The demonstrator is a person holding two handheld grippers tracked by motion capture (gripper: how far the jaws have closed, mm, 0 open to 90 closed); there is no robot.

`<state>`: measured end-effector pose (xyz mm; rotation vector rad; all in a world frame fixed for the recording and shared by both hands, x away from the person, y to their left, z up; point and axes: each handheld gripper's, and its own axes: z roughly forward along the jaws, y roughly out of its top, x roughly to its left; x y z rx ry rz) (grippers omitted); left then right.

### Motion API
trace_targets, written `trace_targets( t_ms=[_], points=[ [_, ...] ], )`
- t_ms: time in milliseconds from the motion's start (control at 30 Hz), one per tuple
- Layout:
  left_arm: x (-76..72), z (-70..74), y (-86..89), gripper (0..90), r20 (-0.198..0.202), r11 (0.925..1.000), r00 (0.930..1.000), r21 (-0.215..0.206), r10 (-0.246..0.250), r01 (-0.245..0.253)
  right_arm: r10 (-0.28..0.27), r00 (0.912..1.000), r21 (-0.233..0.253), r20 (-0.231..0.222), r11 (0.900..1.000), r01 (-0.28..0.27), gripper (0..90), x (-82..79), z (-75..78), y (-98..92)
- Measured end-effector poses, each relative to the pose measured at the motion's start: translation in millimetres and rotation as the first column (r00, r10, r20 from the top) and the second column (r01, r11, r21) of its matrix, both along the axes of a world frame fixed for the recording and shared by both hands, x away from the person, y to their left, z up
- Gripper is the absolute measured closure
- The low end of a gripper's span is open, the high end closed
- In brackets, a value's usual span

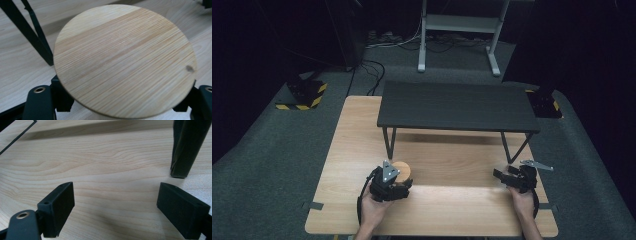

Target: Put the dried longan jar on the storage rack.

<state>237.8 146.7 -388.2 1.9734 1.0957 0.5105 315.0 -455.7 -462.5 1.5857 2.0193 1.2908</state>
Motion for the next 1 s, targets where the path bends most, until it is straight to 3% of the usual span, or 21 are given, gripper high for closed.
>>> trace_targets(
  t_ms=[567, 1000],
  points=[
    [11.1, 49.2, 1.3, 25.6, 0.021, 0.9984, 0.9983, -0.017, -0.054, 0.054, -0.009, 1.0, -0.004, 0.001, 1.0, 0.009, 14.0, -0.9, 0.2, 1.2],
    [32.5, 96.2, -1.1, 25.6, 0.042, 0.99, 0.9898, -0.032, -0.136, 0.138, -0.014, 0.9999, 0.007, -0.003, 1.0, 0.014, 13.8, -1.1, -0.2, 0.1]
  ],
)
